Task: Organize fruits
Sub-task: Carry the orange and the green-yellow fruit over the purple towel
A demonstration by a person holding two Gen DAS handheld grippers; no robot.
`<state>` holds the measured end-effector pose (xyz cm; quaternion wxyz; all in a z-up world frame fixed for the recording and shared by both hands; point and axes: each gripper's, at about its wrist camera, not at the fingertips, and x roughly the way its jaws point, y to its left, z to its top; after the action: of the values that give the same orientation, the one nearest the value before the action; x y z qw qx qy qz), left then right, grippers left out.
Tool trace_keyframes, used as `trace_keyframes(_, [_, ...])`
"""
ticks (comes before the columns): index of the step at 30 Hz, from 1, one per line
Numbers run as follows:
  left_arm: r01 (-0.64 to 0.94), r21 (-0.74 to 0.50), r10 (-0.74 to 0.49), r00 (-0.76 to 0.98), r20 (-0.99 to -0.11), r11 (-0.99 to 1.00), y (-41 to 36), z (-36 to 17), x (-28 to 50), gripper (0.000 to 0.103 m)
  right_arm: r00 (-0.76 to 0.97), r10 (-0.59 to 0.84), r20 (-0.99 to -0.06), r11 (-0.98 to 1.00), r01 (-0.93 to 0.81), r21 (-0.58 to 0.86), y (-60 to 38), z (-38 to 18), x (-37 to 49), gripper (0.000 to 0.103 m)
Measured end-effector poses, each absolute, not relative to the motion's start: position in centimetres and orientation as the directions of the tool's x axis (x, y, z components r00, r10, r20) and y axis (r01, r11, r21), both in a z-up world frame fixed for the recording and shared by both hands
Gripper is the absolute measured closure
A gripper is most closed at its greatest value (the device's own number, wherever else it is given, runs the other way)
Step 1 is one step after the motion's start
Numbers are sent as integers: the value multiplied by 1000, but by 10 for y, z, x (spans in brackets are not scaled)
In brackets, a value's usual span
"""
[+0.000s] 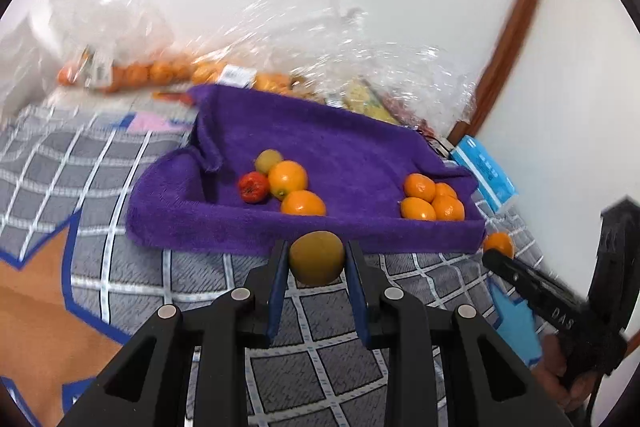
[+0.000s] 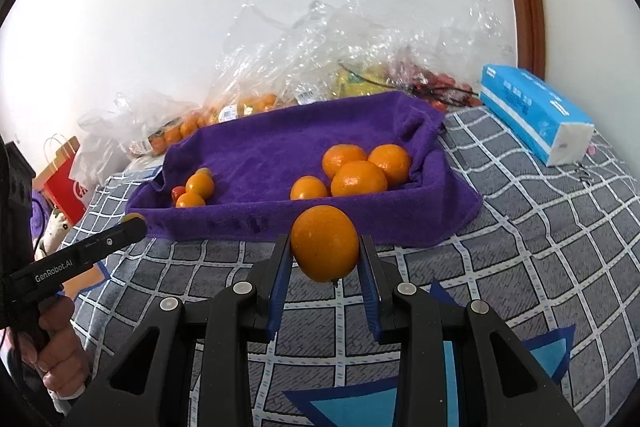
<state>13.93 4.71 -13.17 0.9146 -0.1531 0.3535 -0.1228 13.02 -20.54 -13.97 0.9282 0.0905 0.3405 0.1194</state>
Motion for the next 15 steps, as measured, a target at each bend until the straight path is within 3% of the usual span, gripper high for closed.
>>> trace_keyframes(2, [106, -406, -353, 714, -604, 908, 52, -124, 140, 76, 746, 284, -602, 954, -157, 255, -208, -130, 131, 70])
trace_keyframes(9, [116, -349, -304, 778, -550, 930, 53, -61, 133, 76, 796, 210, -568, 973, -115, 198, -215, -67, 143, 70])
trace_keyframes(15, [47, -282, -213, 777, -592, 958, 50, -33, 141, 76, 817, 215, -535, 972, -125, 199, -215, -28, 147, 70])
